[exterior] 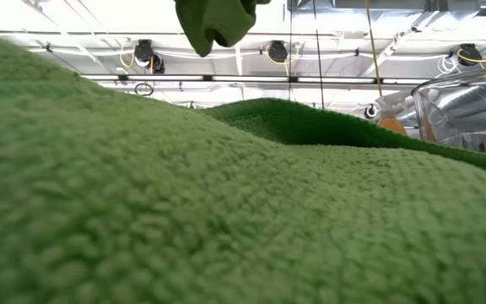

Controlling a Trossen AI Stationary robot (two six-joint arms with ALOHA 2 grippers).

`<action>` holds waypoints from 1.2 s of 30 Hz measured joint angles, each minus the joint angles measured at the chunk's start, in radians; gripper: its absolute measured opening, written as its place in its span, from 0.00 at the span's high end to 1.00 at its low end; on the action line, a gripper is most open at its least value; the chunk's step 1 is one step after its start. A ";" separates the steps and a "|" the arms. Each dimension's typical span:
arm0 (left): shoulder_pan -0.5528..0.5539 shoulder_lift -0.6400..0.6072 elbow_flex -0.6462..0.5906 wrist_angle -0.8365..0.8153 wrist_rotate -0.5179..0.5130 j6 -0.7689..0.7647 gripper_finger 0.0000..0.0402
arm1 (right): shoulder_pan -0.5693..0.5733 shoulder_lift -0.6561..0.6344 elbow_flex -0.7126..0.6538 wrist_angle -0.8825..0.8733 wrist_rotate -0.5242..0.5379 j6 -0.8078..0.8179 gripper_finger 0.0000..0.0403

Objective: Sort microfiber towel by color & place in baskets
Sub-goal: Put the top green towel into the bottom transparent bin

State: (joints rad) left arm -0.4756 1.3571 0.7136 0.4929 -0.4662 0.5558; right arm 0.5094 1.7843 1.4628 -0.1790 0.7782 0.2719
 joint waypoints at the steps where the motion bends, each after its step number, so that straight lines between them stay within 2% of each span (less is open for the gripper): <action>1: 0.004 0.000 0.000 0.003 0.000 -0.002 0.88 | -0.001 0.006 0.000 0.011 0.003 -0.017 0.02; 5: 0.005 0.000 0.000 0.004 -0.001 -0.020 0.88 | -0.008 0.029 0.000 0.018 0.007 -0.033 0.04; 8: 0.005 0.000 0.000 0.004 -0.001 -0.026 0.88 | -0.013 0.036 0.000 0.016 0.007 -0.034 0.11; 12: 0.005 0.000 0.000 0.005 -0.001 -0.026 0.88 | -0.018 0.035 0.000 0.012 0.008 -0.033 0.31; 19: 0.005 0.001 0.000 -0.010 -0.005 -0.082 0.88 | -0.018 0.035 0.000 -0.028 0.012 -0.030 0.73; 23: 0.005 0.000 0.000 -0.043 0.003 -0.138 0.80 | -0.017 0.035 0.000 -0.038 0.005 -0.038 0.91; 28: 0.005 0.000 0.000 -0.074 0.004 -0.159 0.56 | -0.001 0.022 0.000 -0.044 -0.003 -0.063 0.93; 31: -0.005 0.000 0.000 -0.074 0.003 -0.159 0.40 | 0.011 -0.006 0.000 -0.061 -0.003 -0.062 0.89; 36: -0.039 -0.001 0.000 -0.072 0.001 -0.159 0.24 | 0.035 -0.078 0.000 -0.206 -0.005 0.004 0.86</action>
State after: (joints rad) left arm -0.5144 1.3559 0.7136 0.4210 -0.4657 0.3971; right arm 0.5448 1.7060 1.4624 -0.3854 0.7730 0.2762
